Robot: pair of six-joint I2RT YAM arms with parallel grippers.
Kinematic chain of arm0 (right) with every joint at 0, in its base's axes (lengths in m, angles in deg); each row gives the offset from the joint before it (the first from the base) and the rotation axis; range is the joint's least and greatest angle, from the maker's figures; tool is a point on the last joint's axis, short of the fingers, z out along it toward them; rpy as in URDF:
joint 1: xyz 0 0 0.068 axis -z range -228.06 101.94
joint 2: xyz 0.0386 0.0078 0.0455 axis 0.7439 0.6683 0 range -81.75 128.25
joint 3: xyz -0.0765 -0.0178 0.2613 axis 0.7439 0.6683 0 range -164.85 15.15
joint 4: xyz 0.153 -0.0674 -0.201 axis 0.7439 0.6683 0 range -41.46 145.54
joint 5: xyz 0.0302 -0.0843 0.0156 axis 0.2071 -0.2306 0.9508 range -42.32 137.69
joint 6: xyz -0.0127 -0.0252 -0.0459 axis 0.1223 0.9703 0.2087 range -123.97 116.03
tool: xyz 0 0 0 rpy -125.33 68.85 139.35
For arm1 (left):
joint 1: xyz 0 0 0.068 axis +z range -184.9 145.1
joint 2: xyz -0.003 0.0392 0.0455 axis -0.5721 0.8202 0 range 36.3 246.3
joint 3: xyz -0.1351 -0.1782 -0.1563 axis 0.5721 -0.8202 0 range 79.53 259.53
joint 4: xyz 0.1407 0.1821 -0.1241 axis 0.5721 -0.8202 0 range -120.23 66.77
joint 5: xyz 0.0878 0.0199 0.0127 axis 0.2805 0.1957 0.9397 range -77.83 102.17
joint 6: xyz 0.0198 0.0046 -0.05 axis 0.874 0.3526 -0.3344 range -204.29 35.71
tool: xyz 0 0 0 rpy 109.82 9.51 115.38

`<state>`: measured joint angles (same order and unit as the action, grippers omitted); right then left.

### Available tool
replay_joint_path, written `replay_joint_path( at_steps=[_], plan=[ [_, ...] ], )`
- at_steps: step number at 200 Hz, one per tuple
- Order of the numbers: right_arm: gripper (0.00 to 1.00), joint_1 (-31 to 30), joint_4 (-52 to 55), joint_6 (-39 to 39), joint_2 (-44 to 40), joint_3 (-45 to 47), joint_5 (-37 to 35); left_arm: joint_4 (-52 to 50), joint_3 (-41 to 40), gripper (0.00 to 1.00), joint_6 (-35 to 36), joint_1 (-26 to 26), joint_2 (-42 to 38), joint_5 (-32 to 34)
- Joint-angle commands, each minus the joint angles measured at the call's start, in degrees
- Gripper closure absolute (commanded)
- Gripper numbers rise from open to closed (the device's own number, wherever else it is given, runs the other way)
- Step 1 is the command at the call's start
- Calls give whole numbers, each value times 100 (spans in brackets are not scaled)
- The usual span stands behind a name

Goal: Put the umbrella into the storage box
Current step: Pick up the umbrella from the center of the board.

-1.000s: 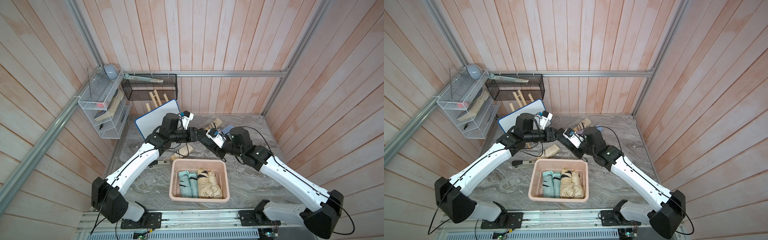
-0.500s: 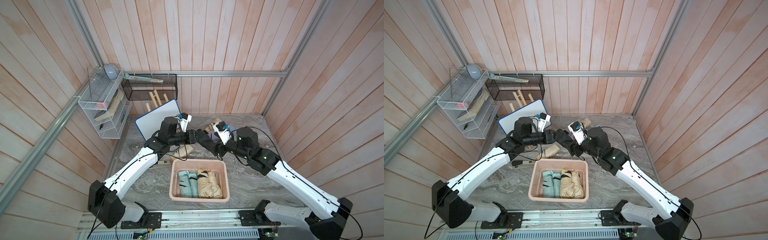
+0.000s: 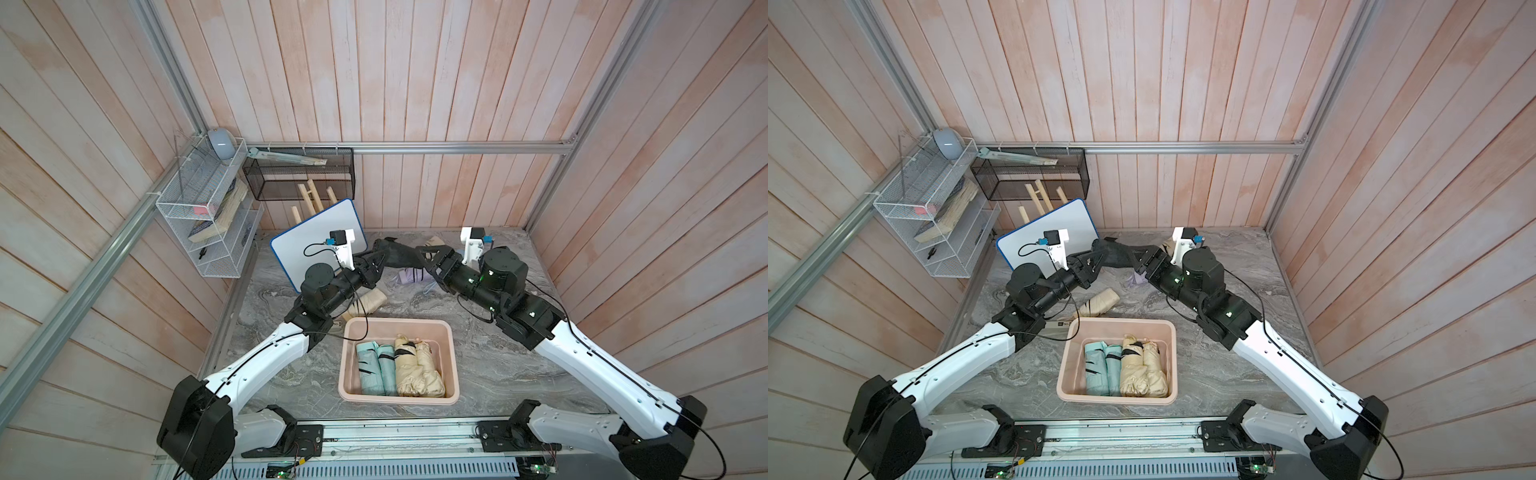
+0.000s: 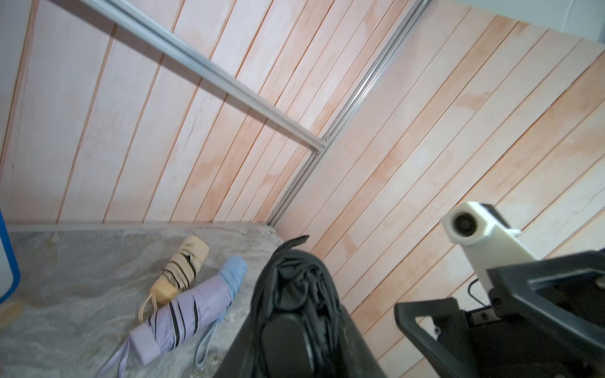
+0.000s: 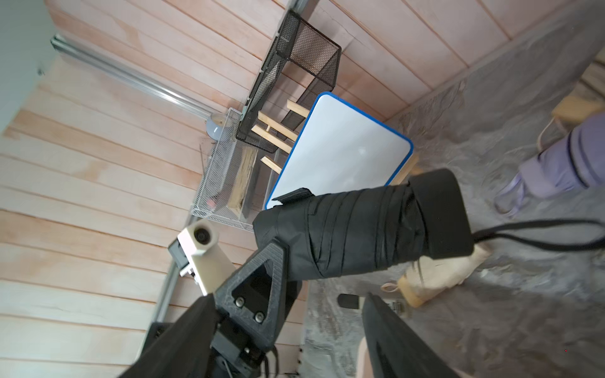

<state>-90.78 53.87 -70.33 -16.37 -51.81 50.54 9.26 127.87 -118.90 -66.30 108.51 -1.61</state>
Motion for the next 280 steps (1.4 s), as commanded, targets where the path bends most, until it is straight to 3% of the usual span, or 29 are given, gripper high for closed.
replay_joint_path(
  at_steps=[1, 51, 122, 170, 231, 247, 262, 280],
  plan=[
    [20, 42, -348, -1345, 9, -298, 49, 2130, -201, 100, 252, 11, -137, 205],
    [16, 133, -1253, -3101, 146, 178, 70, 3297, -434, 100, 746, -23, 106, -136],
    [10, 124, -1875, -3409, 737, -171, 204, 3470, -518, 100, 1273, -83, 139, -386],
    [24, 63, -2076, -3565, 1114, -476, 388, 3124, -526, 100, 1852, -149, -9, -571],
    [48, 66, -2181, -3743, 1093, -256, 448, 2432, -610, 100, 2589, -182, -381, -625],
    [51, 62, -2193, -3802, 1099, -231, 505, 2299, -654, 84, 2659, -191, -473, -617],
    [53, 62, -2180, -3813, 1090, -182, 514, 2185, -708, 56, 2765, -230, -585, -596],
    [55, 62, -2159, -3831, 1044, -121, 499, 2075, -797, 35, 2868, -277, -733, -575]
  ],
)
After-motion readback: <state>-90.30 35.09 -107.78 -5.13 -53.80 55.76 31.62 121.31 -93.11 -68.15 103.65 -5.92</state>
